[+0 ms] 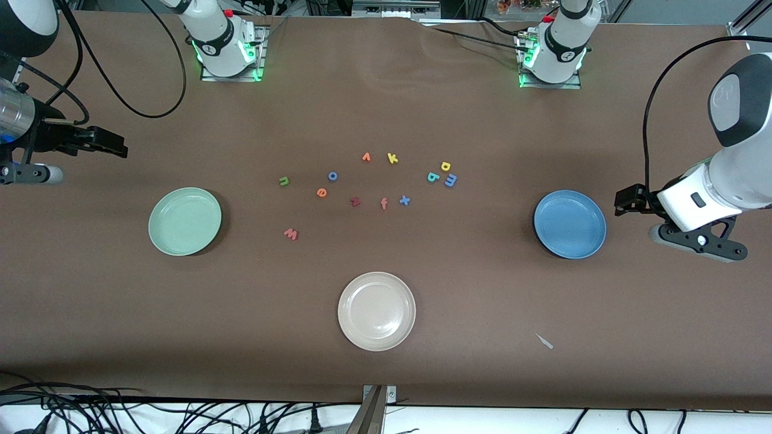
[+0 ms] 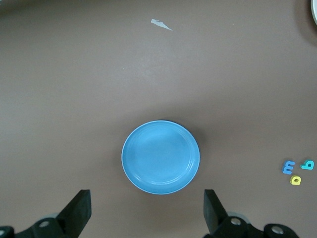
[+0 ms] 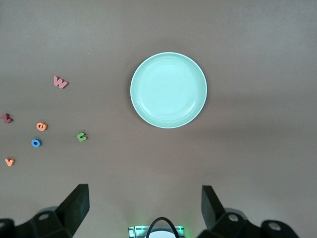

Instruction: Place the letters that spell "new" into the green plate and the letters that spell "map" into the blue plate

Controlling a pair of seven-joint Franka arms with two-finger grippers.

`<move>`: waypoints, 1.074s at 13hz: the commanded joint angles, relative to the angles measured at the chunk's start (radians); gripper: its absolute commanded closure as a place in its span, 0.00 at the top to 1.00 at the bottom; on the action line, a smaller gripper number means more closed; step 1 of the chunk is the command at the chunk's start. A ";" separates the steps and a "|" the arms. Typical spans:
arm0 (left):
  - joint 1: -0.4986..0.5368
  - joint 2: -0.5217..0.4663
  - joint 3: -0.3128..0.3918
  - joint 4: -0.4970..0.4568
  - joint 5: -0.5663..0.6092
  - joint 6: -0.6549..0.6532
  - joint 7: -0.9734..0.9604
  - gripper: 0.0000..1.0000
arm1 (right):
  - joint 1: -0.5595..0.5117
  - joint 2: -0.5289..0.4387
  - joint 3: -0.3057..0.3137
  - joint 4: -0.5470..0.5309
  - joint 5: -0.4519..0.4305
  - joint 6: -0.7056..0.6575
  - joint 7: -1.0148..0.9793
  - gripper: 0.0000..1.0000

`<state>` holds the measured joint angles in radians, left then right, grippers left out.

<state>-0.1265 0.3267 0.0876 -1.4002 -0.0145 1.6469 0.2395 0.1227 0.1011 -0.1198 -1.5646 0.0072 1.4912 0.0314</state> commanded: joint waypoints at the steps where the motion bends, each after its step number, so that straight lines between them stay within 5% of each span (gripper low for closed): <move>1: -0.007 0.005 0.003 0.018 0.014 -0.006 -0.014 1.00 | 0.002 -0.028 -0.004 -0.026 0.020 -0.003 0.009 1.00; 14: 0.004 0.002 0.004 0.017 0.011 -0.007 -0.017 1.00 | 0.002 -0.028 -0.004 -0.026 0.020 -0.005 0.007 1.00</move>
<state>-0.1259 0.3266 0.0898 -1.4000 -0.0147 1.6469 0.2237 0.1227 0.1005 -0.1198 -1.5653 0.0083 1.4895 0.0315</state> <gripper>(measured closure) 0.000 0.000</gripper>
